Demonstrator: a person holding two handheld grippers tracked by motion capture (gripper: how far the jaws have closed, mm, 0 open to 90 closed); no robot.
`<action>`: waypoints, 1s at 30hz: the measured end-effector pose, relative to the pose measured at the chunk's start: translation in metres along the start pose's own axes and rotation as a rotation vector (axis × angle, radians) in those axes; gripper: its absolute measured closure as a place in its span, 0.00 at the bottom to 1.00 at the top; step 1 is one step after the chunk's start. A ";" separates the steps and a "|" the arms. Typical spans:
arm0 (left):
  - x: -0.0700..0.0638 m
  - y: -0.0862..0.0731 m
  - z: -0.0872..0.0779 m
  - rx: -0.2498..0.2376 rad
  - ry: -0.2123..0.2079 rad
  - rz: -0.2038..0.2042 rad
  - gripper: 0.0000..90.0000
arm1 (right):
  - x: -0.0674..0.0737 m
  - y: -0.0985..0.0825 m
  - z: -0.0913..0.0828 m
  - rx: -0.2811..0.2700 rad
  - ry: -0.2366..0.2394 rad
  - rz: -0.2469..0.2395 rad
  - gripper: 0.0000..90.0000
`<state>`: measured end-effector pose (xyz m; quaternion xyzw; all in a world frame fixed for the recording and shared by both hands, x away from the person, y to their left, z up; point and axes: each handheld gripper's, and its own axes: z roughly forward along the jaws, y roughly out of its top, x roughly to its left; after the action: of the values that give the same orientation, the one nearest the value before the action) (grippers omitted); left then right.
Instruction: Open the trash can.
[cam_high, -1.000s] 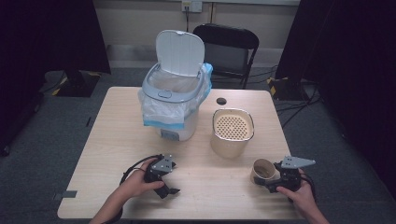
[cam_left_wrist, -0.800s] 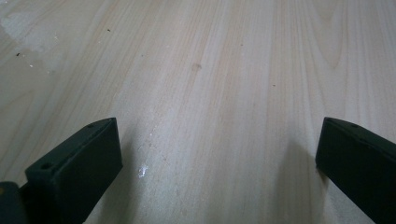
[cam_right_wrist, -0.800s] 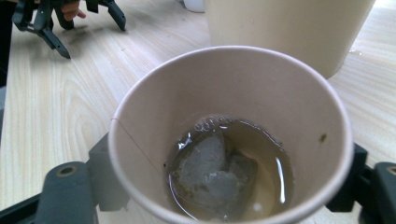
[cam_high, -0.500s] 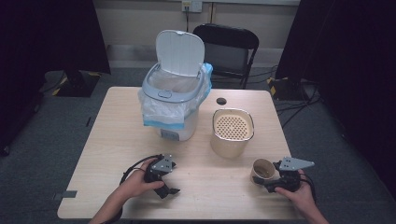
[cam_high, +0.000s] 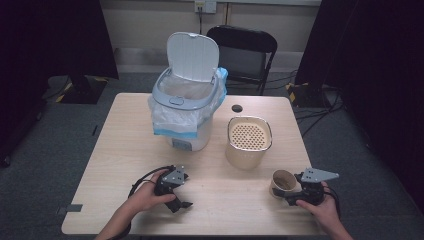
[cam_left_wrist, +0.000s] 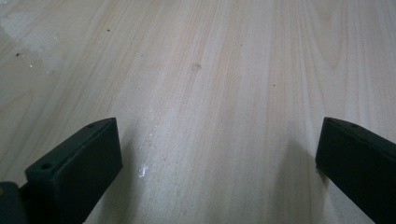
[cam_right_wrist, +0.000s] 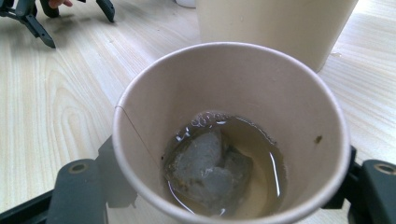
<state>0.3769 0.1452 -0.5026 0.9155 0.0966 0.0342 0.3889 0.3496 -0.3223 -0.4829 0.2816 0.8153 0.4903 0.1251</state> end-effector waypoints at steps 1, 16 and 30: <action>0.000 0.000 0.000 0.000 0.000 0.000 0.00 | 0.000 0.002 -0.001 0.011 -0.001 -0.009 0.30; 0.000 0.000 0.000 0.003 -0.001 0.003 0.00 | 0.001 0.022 -0.001 0.068 0.014 -0.039 0.30; 0.000 0.000 0.000 0.003 -0.001 0.003 0.00 | -0.008 0.051 -0.006 0.096 0.011 -0.044 0.31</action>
<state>0.3771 0.1454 -0.5024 0.9163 0.0953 0.0341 0.3875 0.3706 -0.3129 -0.4365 0.2666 0.8446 0.4492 0.1178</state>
